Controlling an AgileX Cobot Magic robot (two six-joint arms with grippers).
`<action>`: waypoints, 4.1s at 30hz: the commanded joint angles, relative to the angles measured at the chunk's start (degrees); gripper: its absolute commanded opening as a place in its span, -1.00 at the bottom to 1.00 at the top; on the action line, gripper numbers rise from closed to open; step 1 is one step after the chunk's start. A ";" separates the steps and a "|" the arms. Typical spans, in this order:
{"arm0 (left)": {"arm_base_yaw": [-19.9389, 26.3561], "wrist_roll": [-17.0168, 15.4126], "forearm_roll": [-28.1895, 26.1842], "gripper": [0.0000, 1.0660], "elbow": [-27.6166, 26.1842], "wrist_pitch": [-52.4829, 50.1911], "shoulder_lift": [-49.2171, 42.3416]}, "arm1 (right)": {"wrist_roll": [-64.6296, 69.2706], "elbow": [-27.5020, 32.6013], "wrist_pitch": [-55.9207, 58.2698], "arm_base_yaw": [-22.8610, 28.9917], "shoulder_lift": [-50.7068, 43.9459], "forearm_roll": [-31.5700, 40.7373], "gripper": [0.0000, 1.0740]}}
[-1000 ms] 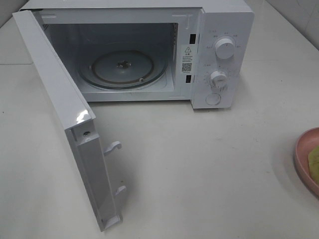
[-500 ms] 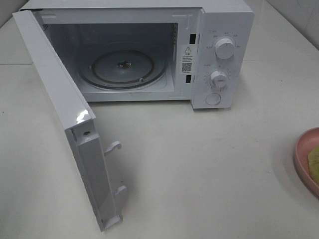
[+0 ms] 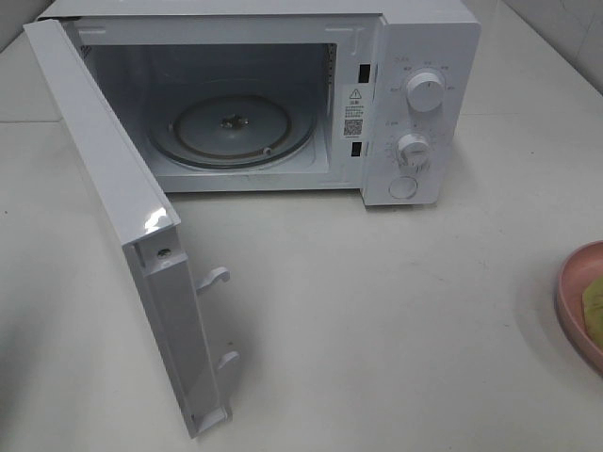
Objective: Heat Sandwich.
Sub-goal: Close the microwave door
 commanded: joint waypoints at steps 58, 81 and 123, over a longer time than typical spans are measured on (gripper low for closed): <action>-27.22 -12.49 20.28 -1.00 -4.76 -67.72 54.72 | 0.00 0.23 -0.57 -0.34 -1.60 0.00 0.39; -42.11 -4.70 5.27 -1.00 -25.90 -60.05 69.10 | 0.00 0.23 -0.57 -0.34 -1.60 0.00 0.39; -40.85 -4.18 2.46 -1.00 -56.61 -43.77 85.66 | 0.00 0.23 -0.57 -0.34 -1.60 0.00 0.39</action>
